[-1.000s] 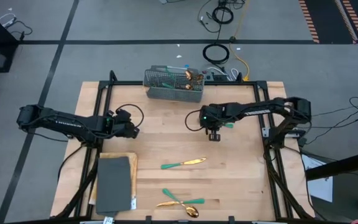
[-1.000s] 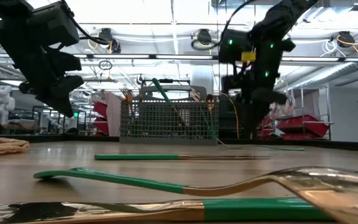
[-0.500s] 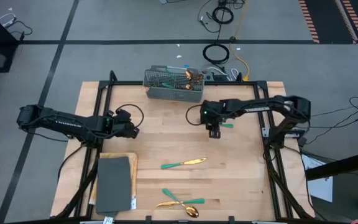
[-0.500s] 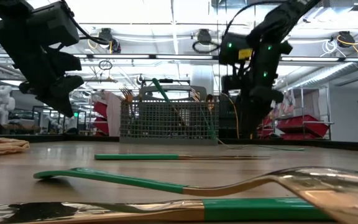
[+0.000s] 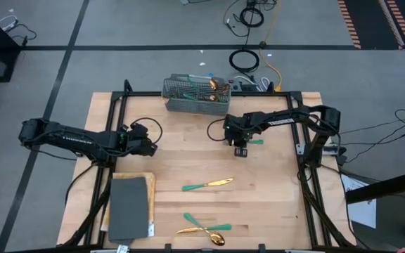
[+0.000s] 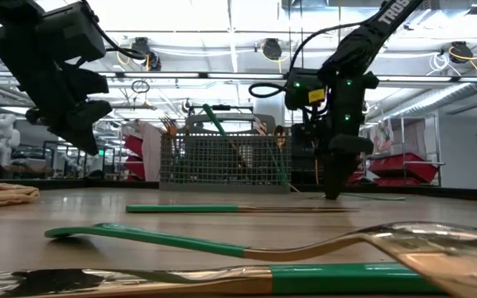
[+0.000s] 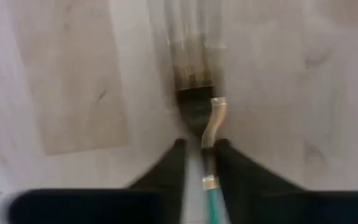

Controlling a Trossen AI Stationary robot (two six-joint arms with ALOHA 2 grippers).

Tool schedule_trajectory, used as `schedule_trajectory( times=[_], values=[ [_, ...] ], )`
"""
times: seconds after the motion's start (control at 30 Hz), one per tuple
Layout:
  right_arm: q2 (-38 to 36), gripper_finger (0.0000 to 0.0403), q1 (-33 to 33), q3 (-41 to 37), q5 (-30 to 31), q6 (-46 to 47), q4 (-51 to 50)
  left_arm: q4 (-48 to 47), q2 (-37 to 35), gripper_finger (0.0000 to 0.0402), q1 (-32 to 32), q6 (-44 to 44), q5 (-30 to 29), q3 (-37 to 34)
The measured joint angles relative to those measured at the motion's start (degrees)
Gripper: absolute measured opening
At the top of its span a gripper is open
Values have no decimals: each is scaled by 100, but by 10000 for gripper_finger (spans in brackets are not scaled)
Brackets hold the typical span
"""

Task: Sort silverware
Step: Put the green fork into the gray silverware basket

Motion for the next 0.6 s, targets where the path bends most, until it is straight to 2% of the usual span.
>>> schedule_trajectory(
  times=[0.03,0.1,0.33,0.5,0.6],
  values=[
    [-11,39,0,-5,41,42,26,1,0,11,0,-1,-2,0],
    [-35,16,2,-9,154,134,81,0,0,11,0,-4,-8,0],
    [-309,2,329,-61,358,287,598,2,0,11,0,-4,-23,0],
    [-936,1,584,-46,-71,445,1936,4,0,11,1,-5,-19,0],
    [-1202,1,626,-50,-164,490,3063,5,0,11,-1,-8,-21,0]
  ],
)
